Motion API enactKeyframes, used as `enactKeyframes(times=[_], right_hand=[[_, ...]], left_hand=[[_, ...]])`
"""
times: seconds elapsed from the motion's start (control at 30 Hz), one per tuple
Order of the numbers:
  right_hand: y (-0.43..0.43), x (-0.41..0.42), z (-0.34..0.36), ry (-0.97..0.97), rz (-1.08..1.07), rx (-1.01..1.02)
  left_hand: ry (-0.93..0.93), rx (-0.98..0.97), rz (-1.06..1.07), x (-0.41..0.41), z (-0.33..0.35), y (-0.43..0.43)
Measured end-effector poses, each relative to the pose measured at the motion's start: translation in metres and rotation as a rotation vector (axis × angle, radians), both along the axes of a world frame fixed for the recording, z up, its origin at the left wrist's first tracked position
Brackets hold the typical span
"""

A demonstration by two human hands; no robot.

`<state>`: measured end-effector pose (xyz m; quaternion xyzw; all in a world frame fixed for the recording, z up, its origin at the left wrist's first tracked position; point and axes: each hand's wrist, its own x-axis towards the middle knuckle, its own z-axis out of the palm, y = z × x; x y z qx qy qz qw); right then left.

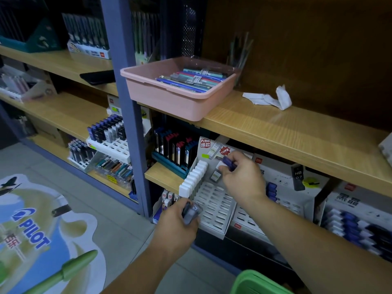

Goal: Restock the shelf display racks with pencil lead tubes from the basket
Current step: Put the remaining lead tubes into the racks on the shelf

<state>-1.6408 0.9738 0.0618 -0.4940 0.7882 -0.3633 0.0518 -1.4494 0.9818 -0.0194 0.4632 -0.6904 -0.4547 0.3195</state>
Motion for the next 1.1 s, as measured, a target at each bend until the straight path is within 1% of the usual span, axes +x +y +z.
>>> enactKeyframes(times=[0.07,0.2,0.33,0.43,0.83,0.97,1.1], right_hand=[[-0.001,-0.001,-0.003,-0.013,0.008,0.016],[-0.005,-0.006,-0.009,-0.139,0.032,0.003],[-0.009,-0.007,-0.01,-0.183,0.029,-0.068],[-0.01,-0.006,-0.012,-0.161,0.038,-0.082],[-0.016,-0.007,-0.01,0.033,0.04,0.008],[-0.019,-0.006,-0.009,-0.042,0.078,0.019],[-0.019,-0.007,-0.008,-0.095,0.072,-0.016]], left_hand=[[0.005,0.001,0.001,-0.001,0.0,0.0],[0.012,0.009,-0.003,-0.003,0.001,0.0],[0.01,0.003,0.0,-0.003,0.002,0.0],[0.019,0.002,0.002,-0.004,0.004,0.0],[0.075,0.062,0.004,-0.004,0.007,0.001],[0.067,0.071,0.01,-0.003,0.005,0.0],[0.074,0.083,0.006,-0.003,0.006,0.001]])
